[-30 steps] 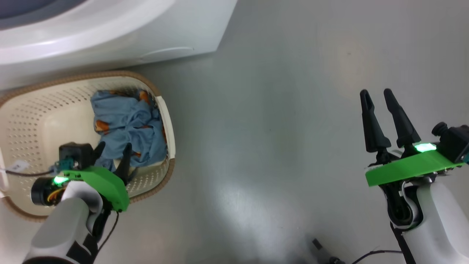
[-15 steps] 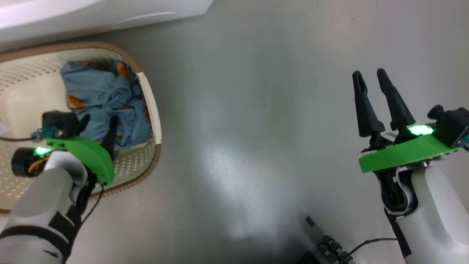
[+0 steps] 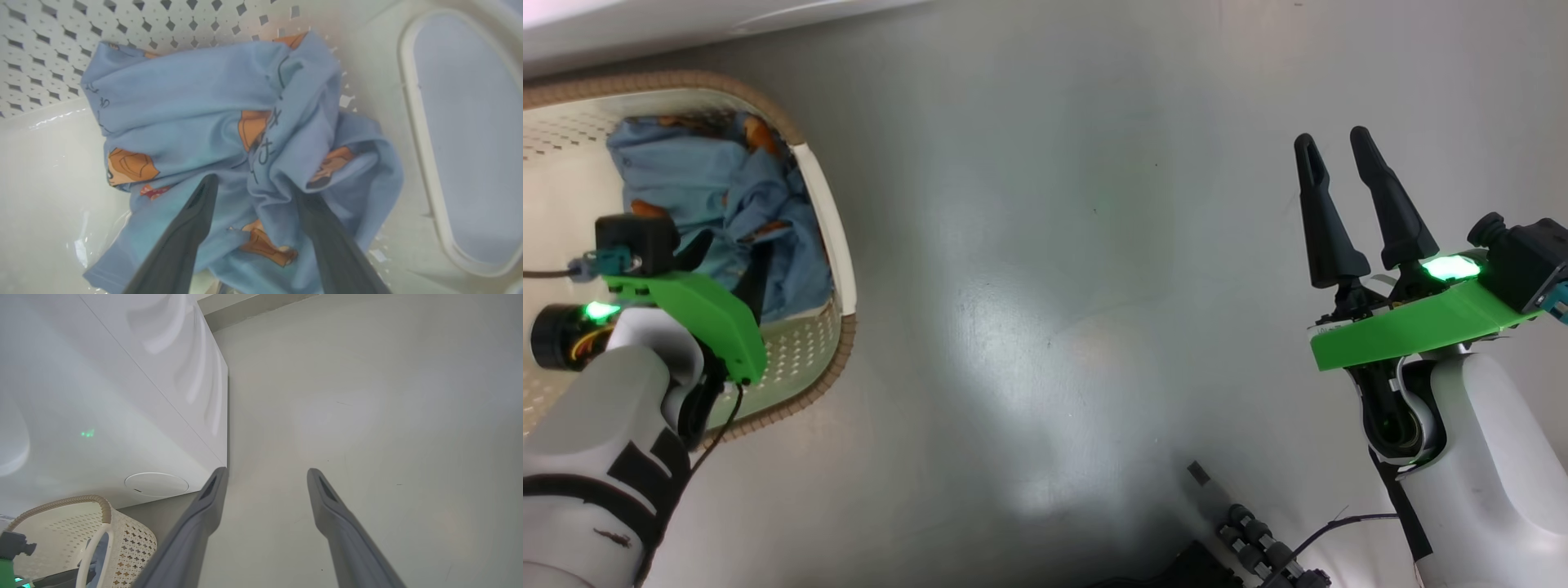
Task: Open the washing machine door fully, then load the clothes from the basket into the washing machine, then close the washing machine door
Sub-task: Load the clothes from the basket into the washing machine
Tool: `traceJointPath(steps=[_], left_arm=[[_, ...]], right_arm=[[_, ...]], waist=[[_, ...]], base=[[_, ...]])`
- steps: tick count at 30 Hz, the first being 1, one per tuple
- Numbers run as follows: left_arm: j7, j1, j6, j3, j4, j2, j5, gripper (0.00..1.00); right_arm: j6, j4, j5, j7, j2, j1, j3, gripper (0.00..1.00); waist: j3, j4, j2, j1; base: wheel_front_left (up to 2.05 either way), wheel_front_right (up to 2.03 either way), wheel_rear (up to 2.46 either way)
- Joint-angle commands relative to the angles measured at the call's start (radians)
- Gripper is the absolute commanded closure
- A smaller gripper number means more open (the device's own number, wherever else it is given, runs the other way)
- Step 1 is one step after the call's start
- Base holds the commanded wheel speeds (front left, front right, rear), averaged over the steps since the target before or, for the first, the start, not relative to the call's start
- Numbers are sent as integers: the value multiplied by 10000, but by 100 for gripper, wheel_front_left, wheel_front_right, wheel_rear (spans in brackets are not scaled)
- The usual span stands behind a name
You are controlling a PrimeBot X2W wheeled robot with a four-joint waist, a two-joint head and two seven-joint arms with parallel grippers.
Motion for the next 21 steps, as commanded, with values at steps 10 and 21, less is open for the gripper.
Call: traceJointPath(steps=[10,21], left_arm=[[-84,-202,-15,-839,-383,529,-1476,100],[-339,-10,-15,-208,-589,589,-2129,100]], right_arm=[[23,-213,-187,-74,-89,332,15,0],[23,-158,-221,-74,-130,431,-146,0]], waist=[[-137,-29,0,0],[-816,309,0,0]], base=[[0,0,0],[0,0,0]])
